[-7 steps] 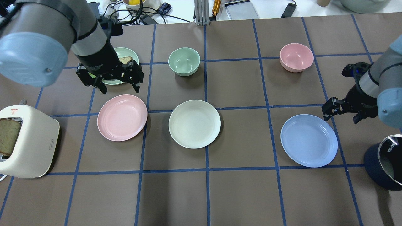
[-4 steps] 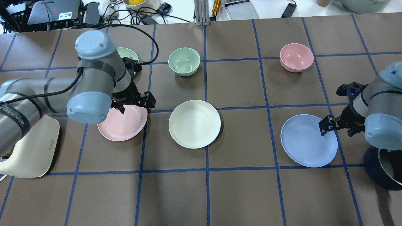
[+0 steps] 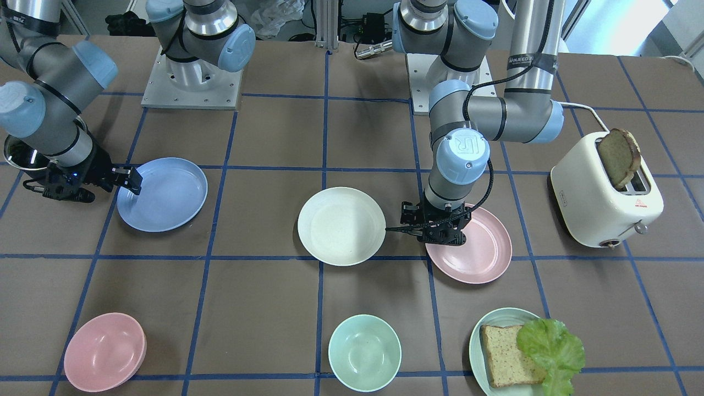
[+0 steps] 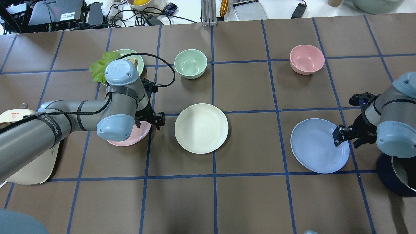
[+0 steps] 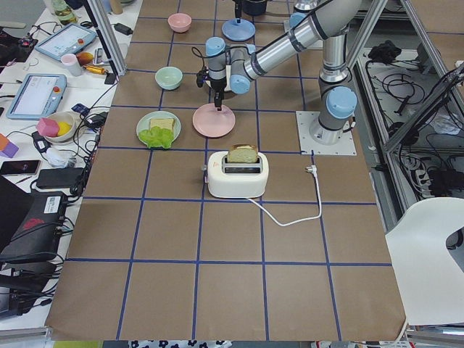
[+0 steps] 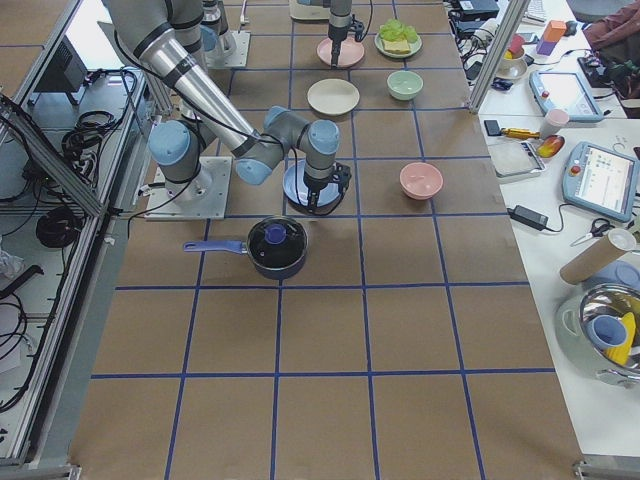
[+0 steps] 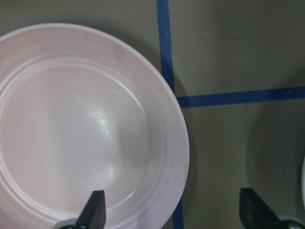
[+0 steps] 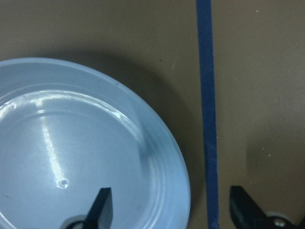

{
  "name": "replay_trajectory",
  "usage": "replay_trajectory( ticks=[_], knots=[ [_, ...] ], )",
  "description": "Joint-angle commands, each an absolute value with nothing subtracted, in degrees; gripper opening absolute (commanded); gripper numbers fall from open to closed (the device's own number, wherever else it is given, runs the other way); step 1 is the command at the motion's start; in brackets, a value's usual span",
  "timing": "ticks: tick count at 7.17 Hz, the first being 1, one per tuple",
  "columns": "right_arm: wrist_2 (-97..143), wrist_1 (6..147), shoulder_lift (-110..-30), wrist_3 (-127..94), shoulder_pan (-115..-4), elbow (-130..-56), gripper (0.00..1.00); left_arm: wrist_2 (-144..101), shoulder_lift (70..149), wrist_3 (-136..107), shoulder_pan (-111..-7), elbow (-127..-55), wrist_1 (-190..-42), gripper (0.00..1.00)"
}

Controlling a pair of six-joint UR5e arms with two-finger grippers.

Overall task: Stack three plates with pink and blue
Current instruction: 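Grasp the pink plate rim with the left gripper while the right grasps the blue plate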

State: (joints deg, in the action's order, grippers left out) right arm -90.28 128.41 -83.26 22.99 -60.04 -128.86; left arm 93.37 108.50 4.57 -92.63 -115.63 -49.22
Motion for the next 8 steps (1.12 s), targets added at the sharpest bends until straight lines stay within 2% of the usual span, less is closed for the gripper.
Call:
replay_trajectory(
  ticks=[1, 2, 5, 7, 8],
  knots=[
    [-90.2, 128.3, -83.1, 23.0, -58.7, -129.8, 0.50, 93.4, 108.9, 5.0, -93.0, -115.6, -48.5, 0.00],
    [-89.9, 128.1, -83.1, 23.1, -56.8, -130.0, 0.50, 93.5, 108.8, 6.1, -93.1, -115.6, -47.8, 0.00],
    [-88.8, 128.5, -83.0, 23.2, -56.5, -130.4, 0.23, 95.1, 105.3, 3.3, -96.4, -113.5, -47.7, 0.00],
    [-87.4, 128.4, -83.2, 23.4, -56.5, -130.1, 0.00, 98.1, 104.9, -2.8, -103.9, -103.8, -58.8, 0.00],
    [-87.4, 128.4, -83.5, 23.5, -56.5, -129.9, 0.00, 97.7, 106.4, -11.2, -107.7, -99.8, -60.6, 0.00]
  ],
)
